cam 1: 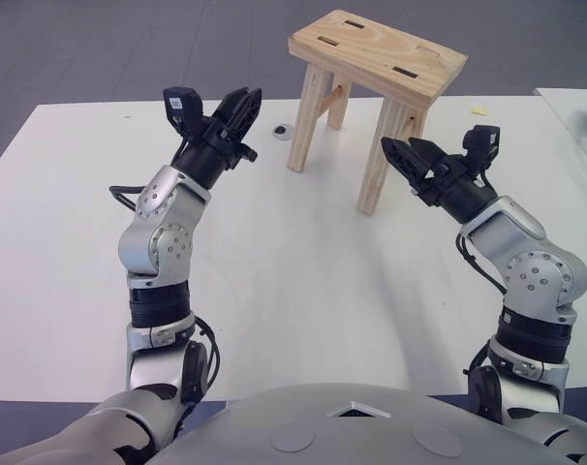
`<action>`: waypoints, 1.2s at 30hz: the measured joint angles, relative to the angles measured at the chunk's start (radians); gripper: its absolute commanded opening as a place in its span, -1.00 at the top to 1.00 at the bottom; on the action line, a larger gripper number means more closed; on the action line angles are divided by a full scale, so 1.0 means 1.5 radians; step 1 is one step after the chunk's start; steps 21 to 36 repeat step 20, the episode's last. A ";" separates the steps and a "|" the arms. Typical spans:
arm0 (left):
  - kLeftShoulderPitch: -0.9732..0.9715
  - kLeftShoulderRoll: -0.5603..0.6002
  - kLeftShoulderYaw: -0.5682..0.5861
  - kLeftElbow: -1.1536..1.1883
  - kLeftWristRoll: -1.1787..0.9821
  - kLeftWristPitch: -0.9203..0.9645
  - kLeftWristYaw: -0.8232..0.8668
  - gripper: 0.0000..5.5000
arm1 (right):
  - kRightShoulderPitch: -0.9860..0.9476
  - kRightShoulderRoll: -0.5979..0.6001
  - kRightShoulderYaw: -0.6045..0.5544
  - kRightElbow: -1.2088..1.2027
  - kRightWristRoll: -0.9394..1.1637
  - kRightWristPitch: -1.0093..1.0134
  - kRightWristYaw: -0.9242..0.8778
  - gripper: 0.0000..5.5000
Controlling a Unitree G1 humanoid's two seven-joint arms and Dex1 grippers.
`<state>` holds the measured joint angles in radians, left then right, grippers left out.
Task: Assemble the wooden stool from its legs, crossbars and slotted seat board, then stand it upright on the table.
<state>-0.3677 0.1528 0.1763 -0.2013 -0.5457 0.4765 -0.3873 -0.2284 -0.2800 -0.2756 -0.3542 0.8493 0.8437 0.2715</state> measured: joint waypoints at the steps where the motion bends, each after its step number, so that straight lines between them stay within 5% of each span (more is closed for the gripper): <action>1: 0.000 0.000 0.000 0.000 -0.001 0.000 0.002 0.52 | 0.000 0.000 0.001 0.003 -0.007 -0.002 -0.001 -0.55; 36: 0.000 0.003 0.001 0.000 -0.003 0.000 0.005 0.52 | 0.000 0.006 0.004 0.018 -0.019 -0.017 -0.015 -0.55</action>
